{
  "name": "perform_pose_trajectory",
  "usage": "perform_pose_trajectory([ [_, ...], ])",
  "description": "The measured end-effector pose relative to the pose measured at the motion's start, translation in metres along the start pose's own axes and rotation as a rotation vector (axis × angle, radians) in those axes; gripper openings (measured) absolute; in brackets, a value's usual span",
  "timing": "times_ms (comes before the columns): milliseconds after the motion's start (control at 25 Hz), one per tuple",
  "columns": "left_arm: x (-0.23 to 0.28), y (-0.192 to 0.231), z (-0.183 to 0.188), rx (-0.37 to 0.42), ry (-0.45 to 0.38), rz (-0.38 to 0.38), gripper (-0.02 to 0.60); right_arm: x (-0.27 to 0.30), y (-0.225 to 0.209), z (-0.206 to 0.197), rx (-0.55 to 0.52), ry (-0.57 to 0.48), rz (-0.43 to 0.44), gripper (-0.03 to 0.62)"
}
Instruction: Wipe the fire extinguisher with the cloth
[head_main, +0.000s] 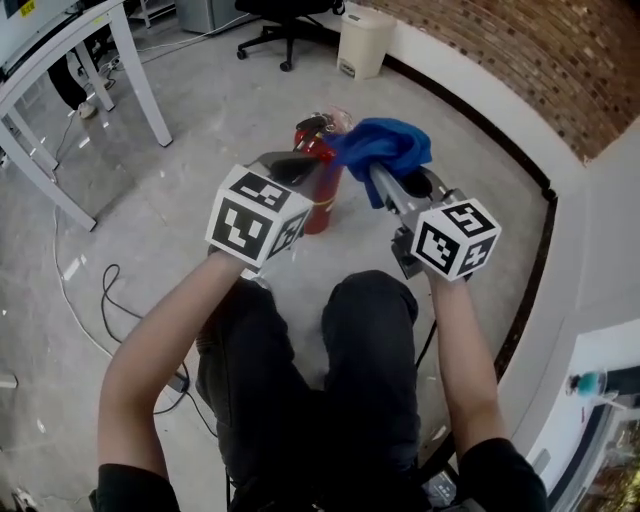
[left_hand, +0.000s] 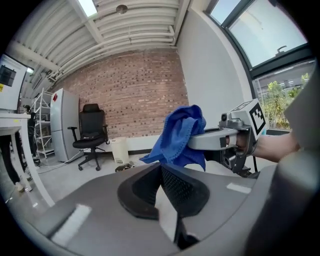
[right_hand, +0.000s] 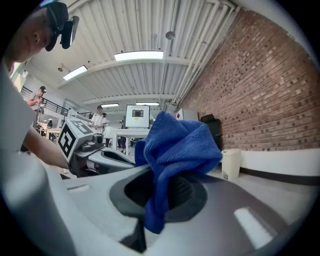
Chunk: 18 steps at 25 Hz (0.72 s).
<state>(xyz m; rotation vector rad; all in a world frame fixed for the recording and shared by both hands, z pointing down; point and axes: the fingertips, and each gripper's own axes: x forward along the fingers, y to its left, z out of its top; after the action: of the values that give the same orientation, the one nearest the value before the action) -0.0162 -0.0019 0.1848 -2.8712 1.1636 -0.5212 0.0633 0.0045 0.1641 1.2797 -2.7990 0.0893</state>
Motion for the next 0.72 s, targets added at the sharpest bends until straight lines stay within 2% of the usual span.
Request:
perform_pose_trajectory([
  [120, -0.008, -0.009, 0.018, 0.006, -0.038, -0.005, 0.003, -0.016, 0.005, 0.018, -0.016, -0.04, -0.015, 0.041],
  [360, -0.036, -0.029, 0.044, 0.017, -0.103, 0.022, 0.003, -0.038, 0.033, 0.041, -0.041, -0.096, 0.02, 0.041],
  [520, -0.049, -0.035, 0.048, 0.035, -0.113, 0.048, 0.003, -0.041, 0.047, 0.049, -0.044, -0.118, 0.052, 0.041],
  [720, -0.063, -0.034, 0.048, 0.0, -0.127, 0.061, 0.003, -0.038, 0.06, 0.05, -0.04, -0.131, 0.077, 0.042],
])
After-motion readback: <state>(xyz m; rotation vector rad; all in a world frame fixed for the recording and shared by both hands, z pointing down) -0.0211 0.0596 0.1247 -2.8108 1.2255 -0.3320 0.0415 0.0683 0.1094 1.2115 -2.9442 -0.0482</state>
